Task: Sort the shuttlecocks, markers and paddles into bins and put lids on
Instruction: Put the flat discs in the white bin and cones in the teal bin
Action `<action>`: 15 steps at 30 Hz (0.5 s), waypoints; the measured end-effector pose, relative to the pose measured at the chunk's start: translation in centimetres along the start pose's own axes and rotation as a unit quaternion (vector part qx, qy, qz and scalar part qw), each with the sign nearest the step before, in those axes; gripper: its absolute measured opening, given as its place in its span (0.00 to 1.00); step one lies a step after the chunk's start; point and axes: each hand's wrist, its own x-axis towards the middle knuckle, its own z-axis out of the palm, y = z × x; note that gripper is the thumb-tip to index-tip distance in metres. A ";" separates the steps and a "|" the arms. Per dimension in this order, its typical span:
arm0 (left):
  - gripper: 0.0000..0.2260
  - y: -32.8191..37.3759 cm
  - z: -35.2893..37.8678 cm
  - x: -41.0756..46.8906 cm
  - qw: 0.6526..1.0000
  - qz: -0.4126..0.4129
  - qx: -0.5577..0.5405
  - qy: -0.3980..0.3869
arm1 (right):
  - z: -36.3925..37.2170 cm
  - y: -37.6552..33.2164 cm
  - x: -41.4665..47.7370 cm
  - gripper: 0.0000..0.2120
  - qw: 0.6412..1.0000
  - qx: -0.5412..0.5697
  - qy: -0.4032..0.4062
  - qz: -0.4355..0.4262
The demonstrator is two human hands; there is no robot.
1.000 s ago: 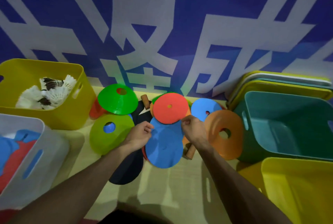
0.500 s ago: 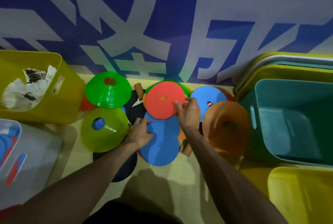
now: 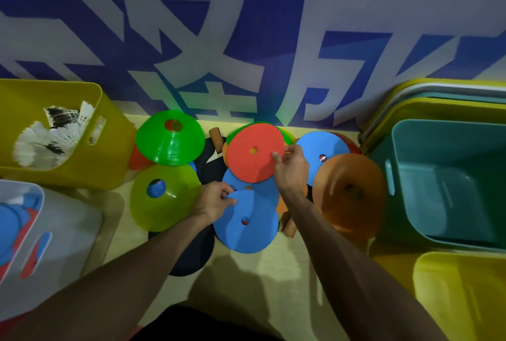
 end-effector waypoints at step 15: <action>0.03 -2.0 -6.0 -6.6 0.984 0.032 -0.161 0.063 | -0.6 -4.9 -7.6 0.14 0.995 0.005 0.070 -0.071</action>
